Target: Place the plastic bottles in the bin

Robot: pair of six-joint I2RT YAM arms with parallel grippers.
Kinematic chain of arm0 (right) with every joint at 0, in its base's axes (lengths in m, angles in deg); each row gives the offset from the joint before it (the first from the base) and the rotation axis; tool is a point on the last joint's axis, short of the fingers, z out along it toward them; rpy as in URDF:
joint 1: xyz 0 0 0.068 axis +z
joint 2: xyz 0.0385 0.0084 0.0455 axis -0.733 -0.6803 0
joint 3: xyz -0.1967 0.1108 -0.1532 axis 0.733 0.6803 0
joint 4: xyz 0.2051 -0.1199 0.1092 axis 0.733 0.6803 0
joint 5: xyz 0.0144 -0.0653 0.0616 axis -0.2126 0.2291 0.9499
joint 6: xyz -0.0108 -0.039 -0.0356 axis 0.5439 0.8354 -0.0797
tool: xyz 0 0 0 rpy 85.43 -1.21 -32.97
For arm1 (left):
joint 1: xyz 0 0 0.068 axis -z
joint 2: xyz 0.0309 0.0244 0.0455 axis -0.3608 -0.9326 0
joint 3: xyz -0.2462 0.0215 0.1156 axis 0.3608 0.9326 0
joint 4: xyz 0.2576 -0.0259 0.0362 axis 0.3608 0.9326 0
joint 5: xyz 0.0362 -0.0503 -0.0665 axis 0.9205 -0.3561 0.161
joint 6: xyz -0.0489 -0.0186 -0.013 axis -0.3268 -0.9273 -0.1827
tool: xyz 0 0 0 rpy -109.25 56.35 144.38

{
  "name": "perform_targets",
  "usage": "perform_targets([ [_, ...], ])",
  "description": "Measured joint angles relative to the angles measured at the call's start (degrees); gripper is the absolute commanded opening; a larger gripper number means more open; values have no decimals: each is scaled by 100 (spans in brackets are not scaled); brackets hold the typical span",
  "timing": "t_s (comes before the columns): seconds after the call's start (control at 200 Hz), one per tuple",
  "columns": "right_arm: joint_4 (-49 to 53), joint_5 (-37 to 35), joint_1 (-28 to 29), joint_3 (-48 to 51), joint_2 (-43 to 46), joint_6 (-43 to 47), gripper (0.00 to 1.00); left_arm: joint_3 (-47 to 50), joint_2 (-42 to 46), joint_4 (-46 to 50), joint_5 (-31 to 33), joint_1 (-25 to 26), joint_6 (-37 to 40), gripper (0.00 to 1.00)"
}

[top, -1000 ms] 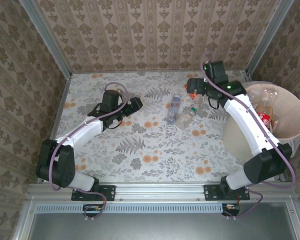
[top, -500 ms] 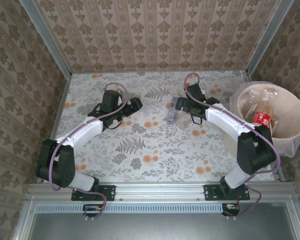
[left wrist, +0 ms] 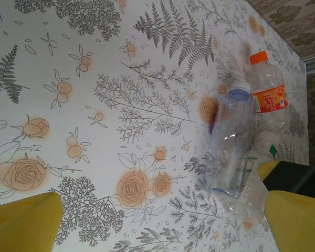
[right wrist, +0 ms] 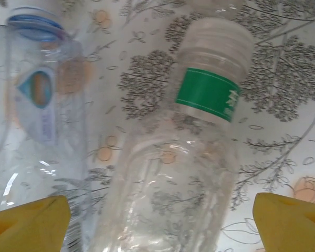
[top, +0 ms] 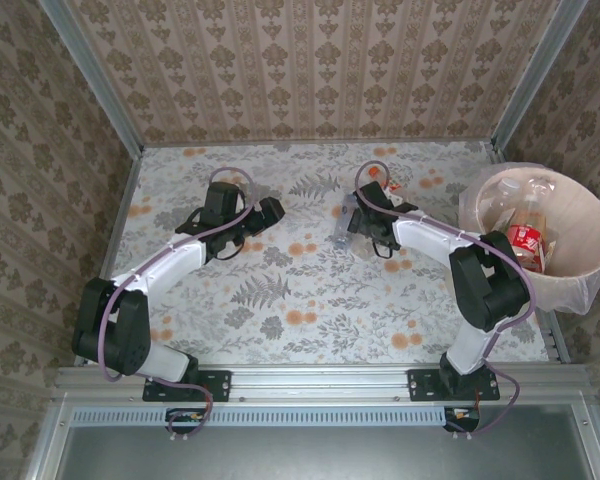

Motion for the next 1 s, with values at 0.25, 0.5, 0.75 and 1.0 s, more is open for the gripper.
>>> perform_targets([
  [0.25, -173, -52, -28, 520, 2, -52, 87, 0, 0, 87, 37, 0, -7, 100],
  [0.5, -485, 249, -203, 595, -68, 234, 83, 0, 0, 127, 37, -2, -7, 100],
  [0.75, -761, 378, -319, 658, -210, 822, 63, 0, 2, 125, 37, 0, -7, 100],
  [1.0, -911, 498, -317, 977, 229, 1471, 48, 0, 4, 125, 42, 26, -2, 100],
])
